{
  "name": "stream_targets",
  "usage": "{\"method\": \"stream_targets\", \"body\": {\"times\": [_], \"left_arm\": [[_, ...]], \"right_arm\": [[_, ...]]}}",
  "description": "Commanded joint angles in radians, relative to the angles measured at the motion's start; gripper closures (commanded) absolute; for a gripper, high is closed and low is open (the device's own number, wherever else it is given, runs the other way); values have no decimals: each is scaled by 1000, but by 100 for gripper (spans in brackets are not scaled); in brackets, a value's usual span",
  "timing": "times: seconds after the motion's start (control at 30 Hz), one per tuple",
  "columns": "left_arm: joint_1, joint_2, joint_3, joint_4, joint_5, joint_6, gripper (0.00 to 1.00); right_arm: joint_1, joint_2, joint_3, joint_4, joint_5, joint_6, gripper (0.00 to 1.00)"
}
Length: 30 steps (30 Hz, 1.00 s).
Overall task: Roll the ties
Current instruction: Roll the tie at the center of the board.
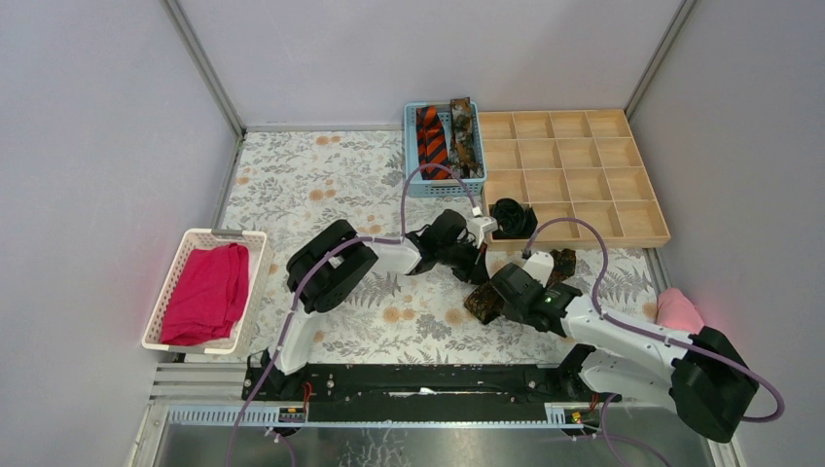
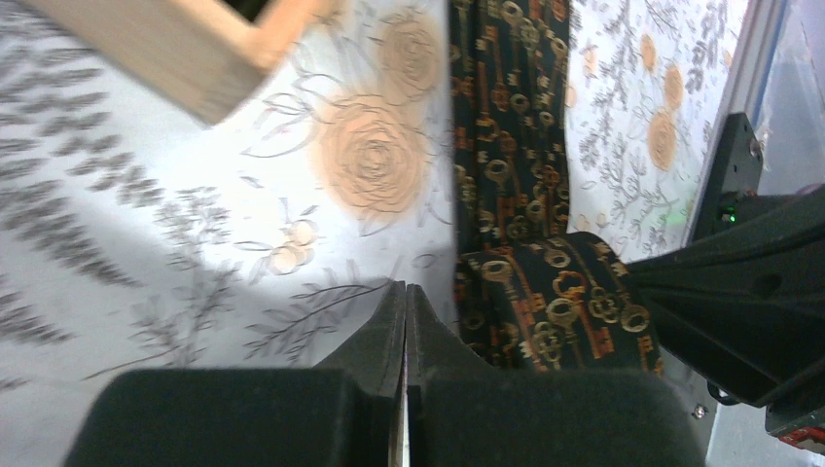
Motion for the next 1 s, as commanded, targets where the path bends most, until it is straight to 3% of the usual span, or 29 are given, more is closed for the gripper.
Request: {"method": "stream_targets", "body": {"times": [0.0,0.23,0.67,0.97], "left_arm": [[28,-39,-26,-22,-72,0,100],[25,-39,-70,40,-37,-35,100],[-70,-37,-70,96,49,-67,100],[-83,-25,-85,41,5,-15,100]], "right_arm": [[37,-7,-30,-23,-67,22,100],[121,56,-38,-11,-62,70,100],[124,215,-2,95,8,54,100],[124,305,60,128,20,19,100]]}}
